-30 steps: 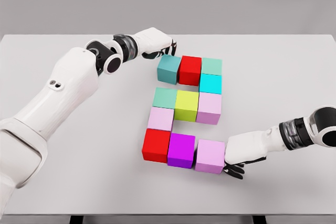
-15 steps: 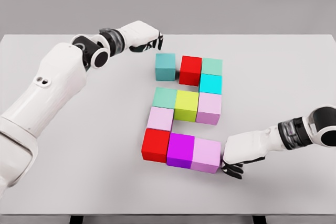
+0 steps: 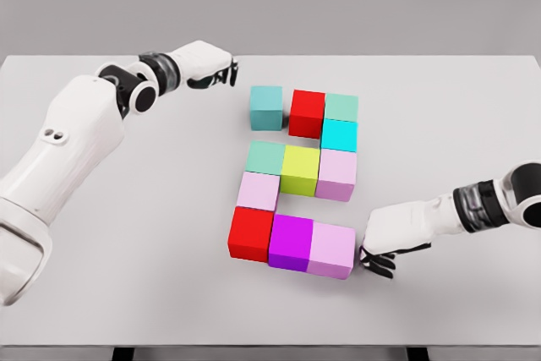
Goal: Assemble the squares on the desktop into the number 2
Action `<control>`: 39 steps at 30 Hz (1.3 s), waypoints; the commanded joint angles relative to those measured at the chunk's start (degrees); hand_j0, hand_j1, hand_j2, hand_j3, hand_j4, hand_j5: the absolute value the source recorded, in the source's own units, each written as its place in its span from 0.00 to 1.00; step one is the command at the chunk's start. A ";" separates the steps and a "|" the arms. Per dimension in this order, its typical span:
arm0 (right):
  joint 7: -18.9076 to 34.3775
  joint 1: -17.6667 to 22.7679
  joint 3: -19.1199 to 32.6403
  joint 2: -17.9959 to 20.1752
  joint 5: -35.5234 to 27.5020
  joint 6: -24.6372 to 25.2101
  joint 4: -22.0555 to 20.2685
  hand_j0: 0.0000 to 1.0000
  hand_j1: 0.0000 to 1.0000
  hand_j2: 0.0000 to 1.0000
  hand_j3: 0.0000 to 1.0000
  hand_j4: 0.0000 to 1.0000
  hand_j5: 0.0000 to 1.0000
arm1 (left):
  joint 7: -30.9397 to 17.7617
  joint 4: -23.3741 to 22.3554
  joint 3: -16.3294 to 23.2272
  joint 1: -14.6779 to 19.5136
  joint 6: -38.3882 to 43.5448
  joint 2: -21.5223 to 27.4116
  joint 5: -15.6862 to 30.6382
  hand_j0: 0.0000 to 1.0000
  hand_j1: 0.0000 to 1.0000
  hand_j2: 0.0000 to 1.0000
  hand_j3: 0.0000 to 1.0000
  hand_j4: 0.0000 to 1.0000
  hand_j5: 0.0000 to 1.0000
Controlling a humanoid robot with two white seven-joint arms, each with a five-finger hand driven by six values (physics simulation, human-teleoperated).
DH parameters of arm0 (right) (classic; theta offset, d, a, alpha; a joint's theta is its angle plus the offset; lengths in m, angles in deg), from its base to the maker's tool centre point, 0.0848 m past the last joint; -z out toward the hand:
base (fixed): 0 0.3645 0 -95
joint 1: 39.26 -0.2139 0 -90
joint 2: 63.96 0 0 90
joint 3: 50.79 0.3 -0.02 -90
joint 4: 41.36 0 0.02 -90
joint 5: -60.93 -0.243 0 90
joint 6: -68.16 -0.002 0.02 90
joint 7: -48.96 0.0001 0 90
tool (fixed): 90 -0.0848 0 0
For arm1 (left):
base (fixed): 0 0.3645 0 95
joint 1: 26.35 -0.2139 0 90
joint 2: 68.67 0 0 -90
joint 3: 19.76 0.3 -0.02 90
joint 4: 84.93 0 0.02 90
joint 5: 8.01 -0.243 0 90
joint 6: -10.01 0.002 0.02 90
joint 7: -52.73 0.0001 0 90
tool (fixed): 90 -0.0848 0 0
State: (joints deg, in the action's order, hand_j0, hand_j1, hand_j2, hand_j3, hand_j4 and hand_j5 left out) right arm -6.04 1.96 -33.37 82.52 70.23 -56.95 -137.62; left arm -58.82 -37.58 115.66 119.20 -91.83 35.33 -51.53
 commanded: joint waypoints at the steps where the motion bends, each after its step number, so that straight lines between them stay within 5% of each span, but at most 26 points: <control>1: 0.00 0.00 -0.01 0.29 -0.25 0.11 0.02 0.12 0.12 0.12 0.12 0.12 0.12 | 0.10 -1.04 -0.15 0.00 0.06 -0.20 0.19 0.43 0.43 0.43 0.43 0.43 0.43; 22: 0.00 -1.58 2.88 5.21 3.62 0.11 2.30 0.17 0.17 0.17 0.17 0.17 0.17 | 0.90 0.55 -0.06 -1.67 -0.38 -2.40 0.28 0.44 0.44 0.44 0.44 0.44 0.44; 26: 0.00 -1.58 10.27 8.02 3.70 0.11 5.63 0.52 0.52 0.52 0.52 0.52 0.52 | 0.90 1.16 -0.06 -1.67 -0.38 -2.40 0.45 0.44 0.44 0.44 0.44 0.44 0.44; 28: 0.00 -1.58 11.50 8.46 3.70 0.11 8.36 0.92 0.92 0.92 0.92 0.92 0.92 | 0.90 1.34 -0.15 -1.93 -0.38 -2.48 0.45 0.44 0.44 0.44 0.44 0.44 0.44; 29: 0.00 -1.67 11.68 8.81 3.62 0.11 9.77 1.00 1.00 1.00 1.00 1.00 1.00 | 0.90 1.43 -0.15 -1.93 -0.38 -2.57 0.45 0.44 0.44 0.44 0.44 0.44 0.44; 34: 0.00 -1.06 14.92 12.77 2.21 0.11 10.30 1.00 1.00 1.00 1.00 1.00 1.00 | 0.98 1.51 -0.15 -2.02 -0.47 -2.66 0.45 0.44 0.44 0.44 0.44 0.44 0.44; 39: 0.00 0.26 15.72 12.68 1.95 0.11 10.91 1.00 1.00 1.00 1.00 1.00 1.00 | 0.98 1.43 -0.15 -2.02 -0.47 -3.10 0.45 0.44 0.44 0.44 0.44 0.44 0.44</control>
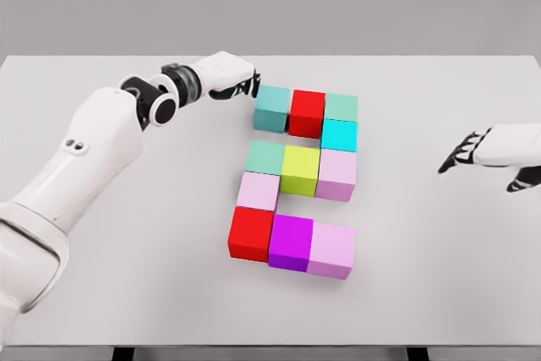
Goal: Assemble the squares on the desktop into the number 2
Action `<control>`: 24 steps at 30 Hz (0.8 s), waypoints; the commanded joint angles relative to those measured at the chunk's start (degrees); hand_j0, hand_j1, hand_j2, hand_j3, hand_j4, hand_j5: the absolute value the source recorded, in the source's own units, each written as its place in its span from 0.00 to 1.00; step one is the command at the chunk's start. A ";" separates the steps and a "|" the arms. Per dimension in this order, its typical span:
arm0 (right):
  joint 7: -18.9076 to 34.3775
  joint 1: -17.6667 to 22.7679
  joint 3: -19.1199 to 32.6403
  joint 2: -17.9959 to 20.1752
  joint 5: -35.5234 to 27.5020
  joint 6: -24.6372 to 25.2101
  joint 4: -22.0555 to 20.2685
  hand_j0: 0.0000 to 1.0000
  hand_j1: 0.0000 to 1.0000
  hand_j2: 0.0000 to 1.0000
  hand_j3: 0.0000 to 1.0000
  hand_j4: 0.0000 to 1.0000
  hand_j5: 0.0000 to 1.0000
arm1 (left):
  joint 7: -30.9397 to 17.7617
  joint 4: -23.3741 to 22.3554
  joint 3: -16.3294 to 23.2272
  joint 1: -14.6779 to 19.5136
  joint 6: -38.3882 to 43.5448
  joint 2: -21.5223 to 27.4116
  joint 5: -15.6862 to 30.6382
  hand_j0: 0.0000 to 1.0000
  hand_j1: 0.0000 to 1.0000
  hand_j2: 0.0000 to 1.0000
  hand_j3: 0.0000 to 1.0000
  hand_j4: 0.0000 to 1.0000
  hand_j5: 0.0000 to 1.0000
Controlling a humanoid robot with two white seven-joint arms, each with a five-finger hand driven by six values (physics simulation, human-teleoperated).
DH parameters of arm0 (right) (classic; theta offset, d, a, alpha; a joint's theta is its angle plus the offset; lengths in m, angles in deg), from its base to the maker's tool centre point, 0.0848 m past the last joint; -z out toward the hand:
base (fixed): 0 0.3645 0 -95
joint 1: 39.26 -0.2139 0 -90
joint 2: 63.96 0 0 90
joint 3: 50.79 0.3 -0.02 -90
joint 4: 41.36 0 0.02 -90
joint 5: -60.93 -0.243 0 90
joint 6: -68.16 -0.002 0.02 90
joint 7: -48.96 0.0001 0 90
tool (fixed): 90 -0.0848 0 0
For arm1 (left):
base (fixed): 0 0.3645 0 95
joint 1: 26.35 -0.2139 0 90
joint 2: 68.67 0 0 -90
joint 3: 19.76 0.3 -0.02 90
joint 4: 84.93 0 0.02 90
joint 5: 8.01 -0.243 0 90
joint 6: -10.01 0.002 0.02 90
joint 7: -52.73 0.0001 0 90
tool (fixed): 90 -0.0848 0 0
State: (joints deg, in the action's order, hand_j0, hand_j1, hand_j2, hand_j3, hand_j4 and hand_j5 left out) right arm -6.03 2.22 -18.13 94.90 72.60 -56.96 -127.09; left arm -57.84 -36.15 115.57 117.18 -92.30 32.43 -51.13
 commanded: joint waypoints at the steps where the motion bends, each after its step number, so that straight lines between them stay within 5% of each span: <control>1: -0.01 0.00 0.56 0.40 -0.33 0.13 0.30 1.00 1.00 1.00 1.00 1.00 1.00 | 0.00 0.00 -0.06 0.09 0.00 -0.19 0.05 0.44 0.44 0.44 0.44 0.44 0.44; 24: -0.01 -0.09 0.21 -0.39 0.02 0.13 1.53 1.00 1.00 1.00 1.00 1.00 1.00 | 0.18 0.26 -0.24 -0.88 0.00 1.21 0.05 0.50 0.50 0.50 0.50 0.50 0.50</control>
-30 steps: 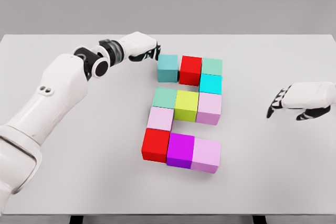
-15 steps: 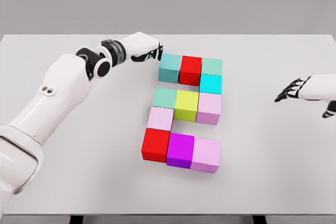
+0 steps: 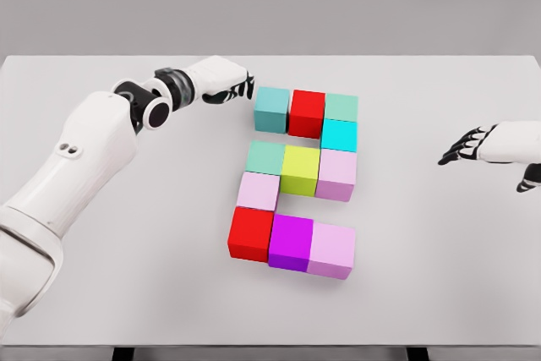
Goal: Assemble the squares on the desktop into the number 2
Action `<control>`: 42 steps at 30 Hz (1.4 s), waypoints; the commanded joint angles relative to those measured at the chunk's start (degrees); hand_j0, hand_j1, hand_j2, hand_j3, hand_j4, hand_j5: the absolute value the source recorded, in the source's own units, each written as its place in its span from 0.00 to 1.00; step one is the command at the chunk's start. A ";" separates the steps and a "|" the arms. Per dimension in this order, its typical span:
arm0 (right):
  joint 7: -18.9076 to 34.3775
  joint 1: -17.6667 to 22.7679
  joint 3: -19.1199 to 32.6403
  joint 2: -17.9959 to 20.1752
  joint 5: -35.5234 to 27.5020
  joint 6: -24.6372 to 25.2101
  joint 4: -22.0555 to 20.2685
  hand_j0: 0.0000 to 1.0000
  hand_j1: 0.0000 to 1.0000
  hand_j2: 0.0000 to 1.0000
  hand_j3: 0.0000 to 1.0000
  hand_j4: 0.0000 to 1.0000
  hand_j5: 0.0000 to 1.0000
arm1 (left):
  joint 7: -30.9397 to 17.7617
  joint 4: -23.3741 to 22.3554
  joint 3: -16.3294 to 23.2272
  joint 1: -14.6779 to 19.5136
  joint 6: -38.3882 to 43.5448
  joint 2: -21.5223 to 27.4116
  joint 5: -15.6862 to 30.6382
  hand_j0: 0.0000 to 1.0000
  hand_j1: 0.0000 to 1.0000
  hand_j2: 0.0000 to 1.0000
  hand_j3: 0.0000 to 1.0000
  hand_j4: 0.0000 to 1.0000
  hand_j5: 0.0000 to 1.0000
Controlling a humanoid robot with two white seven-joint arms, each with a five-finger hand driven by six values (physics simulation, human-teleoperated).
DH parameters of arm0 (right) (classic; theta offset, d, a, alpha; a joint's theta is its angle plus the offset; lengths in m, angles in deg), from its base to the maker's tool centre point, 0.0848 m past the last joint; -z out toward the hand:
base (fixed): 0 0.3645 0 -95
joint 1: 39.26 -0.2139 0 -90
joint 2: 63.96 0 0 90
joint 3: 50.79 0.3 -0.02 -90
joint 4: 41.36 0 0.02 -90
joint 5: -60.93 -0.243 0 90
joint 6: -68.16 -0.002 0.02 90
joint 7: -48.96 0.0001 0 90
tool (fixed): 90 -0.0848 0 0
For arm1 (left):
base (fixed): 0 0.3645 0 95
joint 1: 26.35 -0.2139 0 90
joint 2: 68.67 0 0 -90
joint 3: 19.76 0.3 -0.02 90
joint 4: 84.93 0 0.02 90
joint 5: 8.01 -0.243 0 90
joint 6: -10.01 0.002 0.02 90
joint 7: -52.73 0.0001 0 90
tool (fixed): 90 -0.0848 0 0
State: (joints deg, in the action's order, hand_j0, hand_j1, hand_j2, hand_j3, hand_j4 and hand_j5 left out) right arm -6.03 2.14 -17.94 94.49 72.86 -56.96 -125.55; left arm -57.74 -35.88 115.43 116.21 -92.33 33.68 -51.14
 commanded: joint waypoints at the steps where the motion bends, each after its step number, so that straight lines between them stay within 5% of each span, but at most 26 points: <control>1: -0.02 0.00 0.02 0.01 -0.24 0.12 -0.01 1.00 1.00 1.00 1.00 1.00 1.00 | 0.08 -0.01 -0.10 0.00 0.12 -0.04 0.07 0.50 0.50 0.50 0.50 0.50 0.50; 42: -0.02 0.00 -0.07 -0.34 -0.06 0.12 0.26 1.00 1.00 1.00 1.00 1.00 1.00 | -0.09 2.01 -1.59 -1.76 -0.05 0.31 0.33 0.49 0.49 0.49 0.49 0.49 0.49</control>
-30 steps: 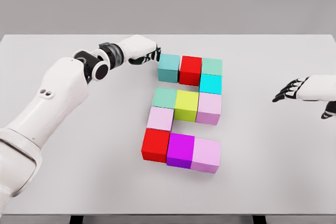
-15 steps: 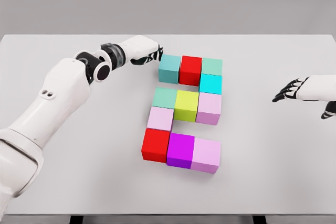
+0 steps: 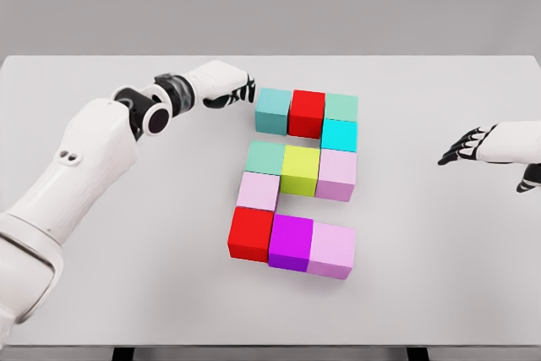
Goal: Assemble the squares on the desktop into the number 2
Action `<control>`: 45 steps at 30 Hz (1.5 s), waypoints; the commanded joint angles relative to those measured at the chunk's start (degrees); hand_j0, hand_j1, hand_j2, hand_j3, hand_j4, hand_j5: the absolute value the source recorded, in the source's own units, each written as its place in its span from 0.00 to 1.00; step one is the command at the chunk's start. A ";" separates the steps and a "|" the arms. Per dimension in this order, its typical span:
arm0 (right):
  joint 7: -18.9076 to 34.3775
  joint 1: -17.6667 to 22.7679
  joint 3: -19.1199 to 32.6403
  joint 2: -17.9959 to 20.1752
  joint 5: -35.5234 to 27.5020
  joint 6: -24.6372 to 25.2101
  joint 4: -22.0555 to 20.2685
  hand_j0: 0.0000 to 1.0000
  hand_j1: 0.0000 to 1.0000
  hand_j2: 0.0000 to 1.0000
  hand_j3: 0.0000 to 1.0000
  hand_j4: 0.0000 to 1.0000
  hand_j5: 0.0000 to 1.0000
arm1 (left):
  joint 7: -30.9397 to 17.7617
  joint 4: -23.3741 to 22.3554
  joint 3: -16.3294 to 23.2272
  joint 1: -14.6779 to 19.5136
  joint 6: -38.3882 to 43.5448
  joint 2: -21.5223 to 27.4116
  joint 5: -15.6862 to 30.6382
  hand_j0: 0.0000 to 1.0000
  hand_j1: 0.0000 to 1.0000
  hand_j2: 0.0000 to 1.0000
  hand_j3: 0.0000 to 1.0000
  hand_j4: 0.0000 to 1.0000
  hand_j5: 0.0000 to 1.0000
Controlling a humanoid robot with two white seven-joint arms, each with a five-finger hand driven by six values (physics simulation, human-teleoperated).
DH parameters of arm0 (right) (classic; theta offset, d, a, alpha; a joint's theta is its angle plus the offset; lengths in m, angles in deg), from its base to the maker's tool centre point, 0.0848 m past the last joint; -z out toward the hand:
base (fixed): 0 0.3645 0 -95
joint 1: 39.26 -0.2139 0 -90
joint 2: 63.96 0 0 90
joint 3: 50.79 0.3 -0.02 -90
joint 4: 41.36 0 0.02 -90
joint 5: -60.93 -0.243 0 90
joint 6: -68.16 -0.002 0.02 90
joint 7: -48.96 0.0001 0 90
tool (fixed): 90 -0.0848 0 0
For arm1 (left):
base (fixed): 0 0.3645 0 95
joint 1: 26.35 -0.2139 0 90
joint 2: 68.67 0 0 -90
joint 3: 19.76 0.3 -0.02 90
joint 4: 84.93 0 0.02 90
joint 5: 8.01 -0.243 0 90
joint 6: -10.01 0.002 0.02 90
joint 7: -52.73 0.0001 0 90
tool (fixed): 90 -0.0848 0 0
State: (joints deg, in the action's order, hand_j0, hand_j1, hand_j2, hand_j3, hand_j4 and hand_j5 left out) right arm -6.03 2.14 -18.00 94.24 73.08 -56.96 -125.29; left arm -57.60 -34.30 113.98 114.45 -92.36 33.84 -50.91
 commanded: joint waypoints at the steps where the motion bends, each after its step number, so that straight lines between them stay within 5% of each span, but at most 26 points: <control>1: -0.02 0.00 0.00 -0.17 -0.28 0.12 0.00 1.00 1.00 1.00 1.00 1.00 1.00 | -0.85 0.70 -0.14 0.09 -0.20 0.23 0.79 0.49 0.49 0.49 0.49 0.49 0.49; 5: -0.02 0.00 -0.09 -0.26 -0.28 0.12 0.00 1.00 1.00 1.00 1.00 1.00 1.00 | -3.23 3.42 0.03 0.00 -0.28 3.13 4.14 0.49 0.49 0.49 0.49 0.49 0.49; 45: -0.02 0.00 -0.27 -0.61 -0.28 0.12 0.00 1.00 1.00 1.00 1.00 1.00 1.00 | -2.88 4.12 0.83 -1.23 -0.64 2.43 4.23 0.49 0.49 0.49 0.49 0.49 0.49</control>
State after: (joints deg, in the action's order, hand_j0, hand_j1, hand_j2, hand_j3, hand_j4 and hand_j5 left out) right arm -6.03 2.22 -18.27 93.57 73.04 -56.96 -125.32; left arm -60.47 -30.21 114.85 113.22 -92.99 36.23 -46.79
